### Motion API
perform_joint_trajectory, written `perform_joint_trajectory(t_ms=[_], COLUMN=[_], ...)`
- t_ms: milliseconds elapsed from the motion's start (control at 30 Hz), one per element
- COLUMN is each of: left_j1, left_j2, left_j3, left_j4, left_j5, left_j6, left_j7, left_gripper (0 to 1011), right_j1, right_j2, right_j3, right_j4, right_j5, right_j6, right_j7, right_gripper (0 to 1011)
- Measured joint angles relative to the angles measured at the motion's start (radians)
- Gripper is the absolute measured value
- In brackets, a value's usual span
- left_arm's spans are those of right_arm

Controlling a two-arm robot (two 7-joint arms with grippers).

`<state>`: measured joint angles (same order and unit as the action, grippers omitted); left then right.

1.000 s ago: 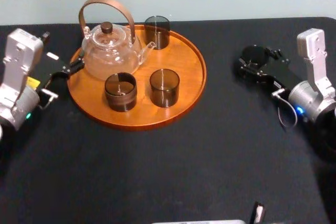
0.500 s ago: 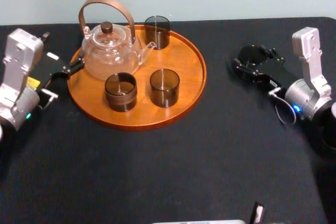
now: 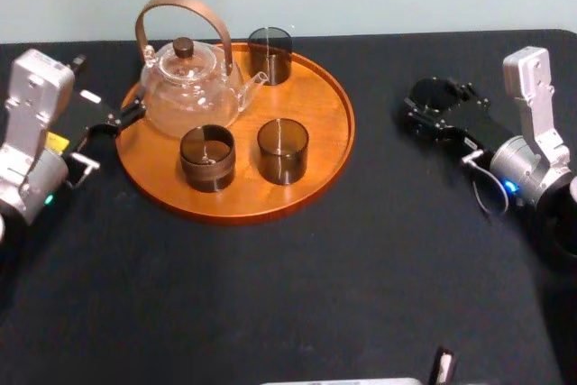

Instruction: Pick up the glass from the table and place it on the tray.

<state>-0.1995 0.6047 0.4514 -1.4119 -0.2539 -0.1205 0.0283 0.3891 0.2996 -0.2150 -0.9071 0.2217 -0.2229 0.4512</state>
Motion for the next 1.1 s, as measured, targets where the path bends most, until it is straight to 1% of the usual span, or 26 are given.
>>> perform_joint_trajectory(t_ms=[667,800,967,1100], left_j1=[0.0,0.0,0.0,0.0], left_j2=[0.0,0.0,0.0,0.0], left_j3=[0.0,0.0,0.0,0.0], left_j4=[0.0,0.0,0.0,0.0], left_j5=[0.0,0.0,0.0,0.0], left_j6=[0.0,0.0,0.0,0.0], left_j7=[0.0,0.0,0.0,0.0], left_gripper=[1001,1001,1001,1001], right_j1=[-0.002,-0.003,-0.014,-0.031], right_j2=[0.0,0.001,0.007,0.014], right_j3=[0.001,0.002,0.003,0.003], right_j4=[-0.002,-0.003,-0.03,-0.075], right_j5=[0.0,0.008,0.015,0.017], right_j6=[0.002,0.001,0.001,0.009], right_j7=[-0.002,0.006,0.011,0.008], right_gripper=[907,907,907,907])
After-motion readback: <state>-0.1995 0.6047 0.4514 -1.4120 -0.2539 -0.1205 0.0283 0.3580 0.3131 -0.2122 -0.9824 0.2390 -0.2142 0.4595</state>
